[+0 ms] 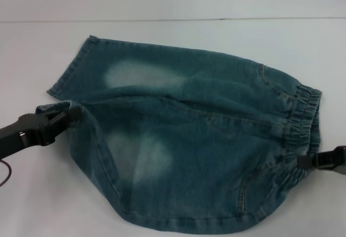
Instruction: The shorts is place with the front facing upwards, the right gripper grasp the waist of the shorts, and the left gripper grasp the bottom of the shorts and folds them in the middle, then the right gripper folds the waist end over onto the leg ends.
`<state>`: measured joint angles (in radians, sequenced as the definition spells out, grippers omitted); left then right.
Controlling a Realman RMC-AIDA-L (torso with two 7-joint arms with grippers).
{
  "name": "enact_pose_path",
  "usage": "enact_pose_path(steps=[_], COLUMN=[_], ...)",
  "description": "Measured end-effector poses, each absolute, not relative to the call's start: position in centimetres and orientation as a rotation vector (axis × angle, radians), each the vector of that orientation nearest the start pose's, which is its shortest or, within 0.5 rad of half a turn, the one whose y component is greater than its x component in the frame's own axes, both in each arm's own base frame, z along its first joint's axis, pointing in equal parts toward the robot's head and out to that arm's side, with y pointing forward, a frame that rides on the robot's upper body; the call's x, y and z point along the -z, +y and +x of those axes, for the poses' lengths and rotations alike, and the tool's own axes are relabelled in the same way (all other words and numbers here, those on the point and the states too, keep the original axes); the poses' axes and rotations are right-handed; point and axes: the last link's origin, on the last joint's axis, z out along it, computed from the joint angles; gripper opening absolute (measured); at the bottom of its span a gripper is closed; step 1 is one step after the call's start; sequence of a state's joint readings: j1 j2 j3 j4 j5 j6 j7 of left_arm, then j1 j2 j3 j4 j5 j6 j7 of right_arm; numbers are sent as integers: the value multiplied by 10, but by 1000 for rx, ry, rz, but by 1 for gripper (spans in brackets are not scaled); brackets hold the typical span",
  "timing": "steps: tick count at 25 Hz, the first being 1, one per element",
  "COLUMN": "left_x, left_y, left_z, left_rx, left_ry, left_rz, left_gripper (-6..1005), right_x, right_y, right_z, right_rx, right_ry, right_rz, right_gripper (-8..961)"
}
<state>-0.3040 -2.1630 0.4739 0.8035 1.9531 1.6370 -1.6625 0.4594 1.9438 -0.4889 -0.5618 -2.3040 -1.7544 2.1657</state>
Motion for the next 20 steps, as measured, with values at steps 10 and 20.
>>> enact_pose_path(steps=[10,20], left_x=[-37,-30], left_y=[318,375], left_z=[-288,-260], left_rx=[1166,1252], left_ry=[-1070,-1049], left_rz=[-2131,-1966], left_gripper=[27,28], right_x=[-64,-95], right_y=[294,310], right_z=[318,332], right_rx=[-951,-1142], right_ry=[1860,1741], right_rz=[-2251,-2004], right_gripper=[3,5])
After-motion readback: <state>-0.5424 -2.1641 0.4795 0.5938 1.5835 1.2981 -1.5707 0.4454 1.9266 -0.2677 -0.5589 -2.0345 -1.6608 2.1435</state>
